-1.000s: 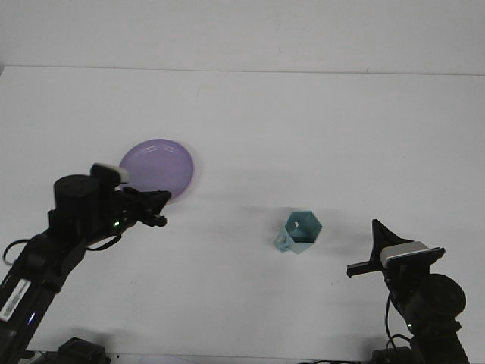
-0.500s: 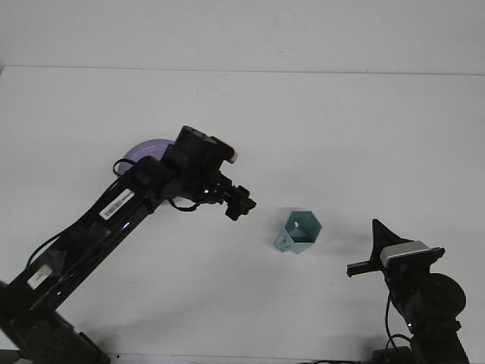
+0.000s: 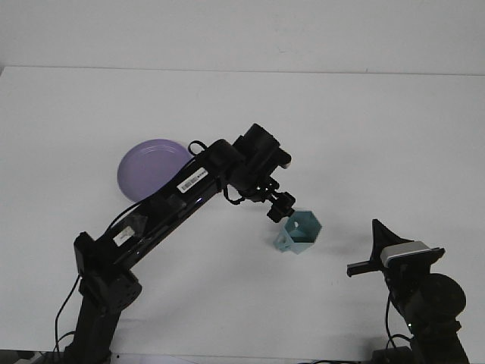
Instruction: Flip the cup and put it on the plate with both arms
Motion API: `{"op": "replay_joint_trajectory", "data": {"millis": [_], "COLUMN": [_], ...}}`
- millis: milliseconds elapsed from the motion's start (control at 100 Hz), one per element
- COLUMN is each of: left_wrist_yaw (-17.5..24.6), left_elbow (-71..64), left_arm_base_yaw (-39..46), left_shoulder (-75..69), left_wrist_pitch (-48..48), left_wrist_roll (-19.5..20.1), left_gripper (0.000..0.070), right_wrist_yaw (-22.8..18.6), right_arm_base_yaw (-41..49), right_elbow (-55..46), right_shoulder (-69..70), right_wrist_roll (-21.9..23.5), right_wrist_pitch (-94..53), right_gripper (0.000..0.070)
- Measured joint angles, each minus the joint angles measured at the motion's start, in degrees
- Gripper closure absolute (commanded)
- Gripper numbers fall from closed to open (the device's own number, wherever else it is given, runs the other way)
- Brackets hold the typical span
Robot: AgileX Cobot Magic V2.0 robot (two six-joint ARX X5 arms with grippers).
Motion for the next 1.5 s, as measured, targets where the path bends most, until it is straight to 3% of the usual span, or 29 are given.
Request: {"op": "replay_joint_trajectory", "data": {"millis": [850,920,1040,1500], "left_wrist_yaw": [-0.1,-0.1,-0.1,-1.6], "left_elbow": [0.9,0.9,0.9,3.4], "left_arm_base_yaw": [-3.7,-3.7,-3.8,-4.0], "left_shoulder": [9.4,9.8,10.4,10.9], "left_wrist_pitch": [3.6,3.5,3.5,-0.1], "left_wrist_roll": [0.3,0.3,0.3,1.0], "left_gripper": [0.0287,0.0387,0.0697,0.0687], "right_wrist_yaw": [0.0,0.0,0.0,0.0], "right_arm_base_yaw": [0.0,0.0,0.0,0.0], "right_elbow": [0.0,0.0,0.0,0.0], "right_shoulder": [0.0,0.0,0.0,0.0], "right_wrist_roll": [0.6,0.6,0.6,0.6], "right_wrist_pitch": [0.0,0.0,0.0,0.0], "right_gripper": [0.07,0.07,0.07,0.07]}}
